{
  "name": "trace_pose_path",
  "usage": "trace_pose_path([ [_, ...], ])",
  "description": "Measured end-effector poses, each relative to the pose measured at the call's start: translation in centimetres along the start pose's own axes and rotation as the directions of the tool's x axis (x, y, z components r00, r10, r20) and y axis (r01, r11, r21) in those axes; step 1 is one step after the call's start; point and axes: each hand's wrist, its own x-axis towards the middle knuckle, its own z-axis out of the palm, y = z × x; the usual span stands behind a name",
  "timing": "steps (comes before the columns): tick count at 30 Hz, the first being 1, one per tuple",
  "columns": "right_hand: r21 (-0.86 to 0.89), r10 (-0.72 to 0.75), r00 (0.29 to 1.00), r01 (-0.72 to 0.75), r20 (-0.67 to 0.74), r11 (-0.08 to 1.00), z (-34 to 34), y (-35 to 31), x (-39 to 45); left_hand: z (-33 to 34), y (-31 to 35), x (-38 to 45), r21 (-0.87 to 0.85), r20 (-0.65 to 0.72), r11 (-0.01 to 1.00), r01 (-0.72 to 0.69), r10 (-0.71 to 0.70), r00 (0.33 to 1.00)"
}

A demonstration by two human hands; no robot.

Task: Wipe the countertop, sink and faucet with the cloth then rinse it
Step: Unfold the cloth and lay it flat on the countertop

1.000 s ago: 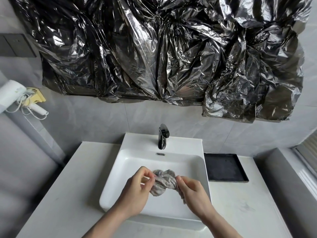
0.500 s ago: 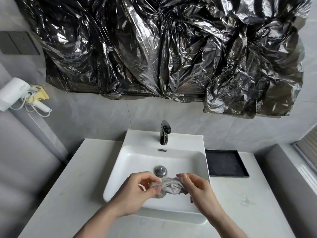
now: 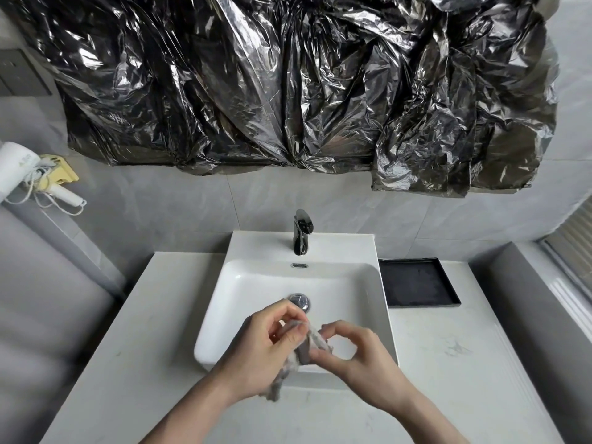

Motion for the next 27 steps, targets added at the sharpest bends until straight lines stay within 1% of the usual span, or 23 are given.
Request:
trace_pose_path([
  [1, 0.058, 0.007, 1.000, -0.005, -0.023, 0.998, 0.1, -0.2, 0.0, -0.1, 0.2, -0.1, 0.077, 0.007, 0.997, -0.010, 0.009, 1.000],
  [3, 0.252, 0.022, 0.998, -0.006, -0.061, 0.968, 0.0, -0.3, -0.2, -0.3, 0.3, -0.2, 0.210, 0.002, 0.978, -0.007, 0.007, 1.000],
  [4, 0.335, 0.024, 0.997, 0.001, -0.070, 0.942, -0.1, -0.2, -0.4, -0.6, 0.2, -0.3, 0.255, 0.008, 0.967, 0.011, -0.013, 1.000],
  [5, 0.378, 0.021, 0.997, 0.009, -0.077, 0.926, -0.3, -0.2, -0.7, -0.8, 0.0, -0.5, 0.289, 0.028, 0.957, 0.036, -0.046, 0.999],
  [7, 0.412, 0.027, 0.997, 0.004, -0.067, 0.911, -0.3, -0.1, -1.6, -1.0, -0.5, -0.9, 0.376, 0.097, 0.924, 0.062, -0.106, 0.990],
  [8, 0.417, 0.034, 0.997, -0.002, -0.069, 0.909, -0.1, 0.0, -2.1, -1.1, -0.7, -1.1, 0.445, 0.137, 0.895, 0.043, -0.115, 0.984],
  [10, 0.436, 0.082, 0.992, -0.031, -0.098, 0.900, 0.2, 0.3, -2.9, -1.0, -1.1, -1.5, 0.556, 0.188, 0.831, -0.031, -0.089, 0.978],
  [11, 0.436, 0.110, 0.988, -0.051, -0.112, 0.898, 0.1, 0.5, -3.4, -0.9, -1.2, -1.7, 0.557, 0.192, 0.829, -0.055, -0.064, 0.979],
  [13, 0.389, 0.150, 0.983, -0.097, -0.108, 0.916, 0.2, 0.7, -4.3, -0.7, -1.2, -2.2, 0.500, 0.193, 0.863, -0.073, -0.029, 0.981],
  [17, 0.213, 0.199, 0.980, -0.189, -0.027, 0.959, 1.4, 0.0, -6.6, 0.1, -0.4, -3.3, 0.337, 0.256, 0.935, -0.111, 0.022, 0.966],
  [19, 0.148, 0.187, 0.982, -0.181, -0.034, 0.972, 2.3, -0.4, -7.3, 0.3, -0.7, -3.6, 0.348, 0.258, 0.924, -0.162, 0.072, 0.964],
  [21, 0.072, 0.158, 0.982, -0.152, -0.100, 0.986, 2.8, -0.4, -7.6, 0.2, -1.4, -3.9, 0.387, 0.253, 0.902, -0.193, 0.097, 0.963],
  [23, -0.004, 0.155, 0.976, -0.157, -0.155, 0.988, 3.4, 0.1, -7.9, -0.3, -2.3, -4.7, 0.420, 0.242, 0.897, -0.139, 0.037, 0.970],
  [25, 0.010, 0.177, 0.971, -0.177, -0.163, 0.984, 4.4, 0.1, -8.6, -1.0, -3.3, -6.0, 0.463, 0.229, 0.885, -0.046, -0.070, 0.971],
  [27, 0.002, 0.185, 0.969, -0.188, -0.164, 0.982, 5.7, 0.0, -9.4, -1.6, -4.4, -7.2, 0.513, 0.223, 0.858, -0.012, -0.120, 0.967],
])
